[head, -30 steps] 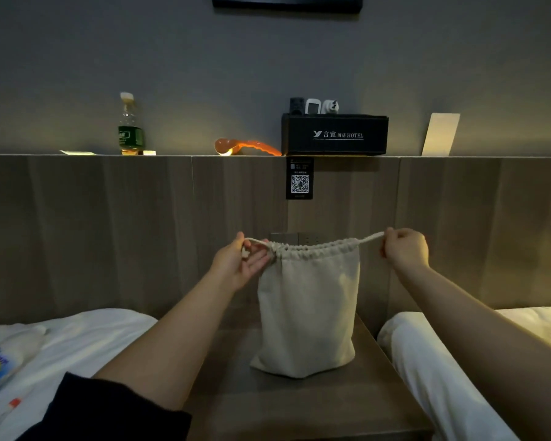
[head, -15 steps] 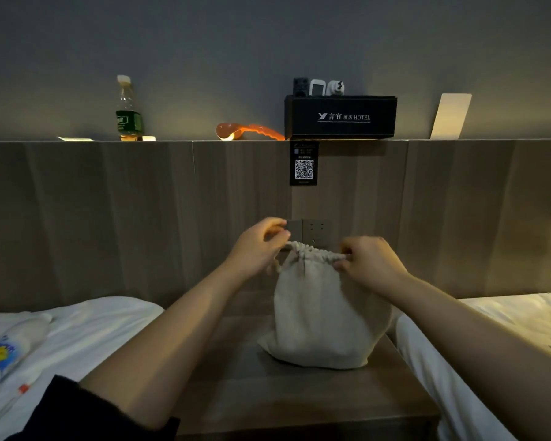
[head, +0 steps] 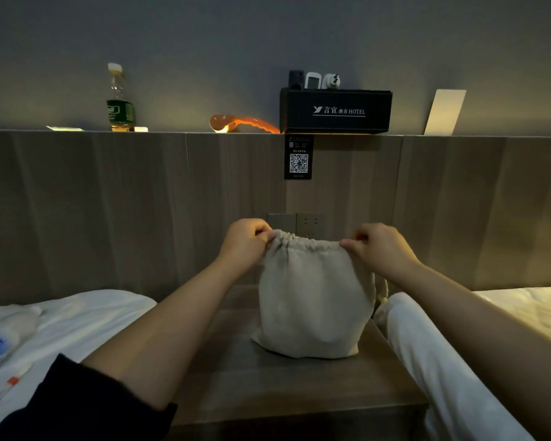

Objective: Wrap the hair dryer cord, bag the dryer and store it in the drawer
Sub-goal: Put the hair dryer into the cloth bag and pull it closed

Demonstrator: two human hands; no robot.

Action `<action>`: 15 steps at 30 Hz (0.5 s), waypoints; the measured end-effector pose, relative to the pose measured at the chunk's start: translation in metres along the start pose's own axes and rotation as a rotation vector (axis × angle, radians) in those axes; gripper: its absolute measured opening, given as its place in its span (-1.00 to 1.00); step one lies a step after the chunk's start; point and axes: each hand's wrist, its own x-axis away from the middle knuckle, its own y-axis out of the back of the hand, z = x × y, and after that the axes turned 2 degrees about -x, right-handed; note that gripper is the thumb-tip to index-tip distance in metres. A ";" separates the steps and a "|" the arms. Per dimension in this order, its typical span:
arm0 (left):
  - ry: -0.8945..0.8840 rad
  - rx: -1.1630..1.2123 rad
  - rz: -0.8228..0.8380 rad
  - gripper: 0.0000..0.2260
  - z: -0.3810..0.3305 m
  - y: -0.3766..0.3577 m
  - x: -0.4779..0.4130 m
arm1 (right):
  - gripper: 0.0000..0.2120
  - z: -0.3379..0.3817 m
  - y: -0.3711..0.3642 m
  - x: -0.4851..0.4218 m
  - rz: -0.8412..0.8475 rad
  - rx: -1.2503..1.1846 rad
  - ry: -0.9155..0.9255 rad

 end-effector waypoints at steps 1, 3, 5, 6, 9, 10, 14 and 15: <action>0.009 0.009 -0.019 -0.72 0.001 0.000 0.000 | -0.78 -0.002 0.002 0.000 0.035 -0.043 0.005; 0.022 0.039 -0.039 -0.75 0.002 0.000 0.000 | -0.82 -0.001 0.007 0.001 0.115 -0.120 0.020; 0.029 0.053 -0.055 -0.79 0.001 -0.001 0.001 | -0.81 -0.003 0.011 0.002 0.126 -0.120 0.017; 0.031 0.056 -0.063 -0.80 0.000 -0.002 0.002 | -0.79 -0.004 0.012 0.002 0.101 -0.091 -0.008; 0.039 0.078 -0.085 -0.81 -0.001 -0.002 0.002 | -0.64 -0.005 0.015 0.000 0.023 -0.003 -0.080; 0.046 0.083 -0.091 -0.81 -0.001 -0.002 0.001 | -0.66 -0.004 0.016 0.000 0.028 -0.019 -0.072; 0.081 0.159 -0.110 -0.81 0.003 0.003 -0.005 | -0.86 -0.003 0.019 0.000 0.083 -0.072 -0.003; 0.085 0.178 -0.103 -0.81 0.004 0.004 -0.008 | -0.86 -0.003 0.021 -0.001 0.059 -0.054 0.006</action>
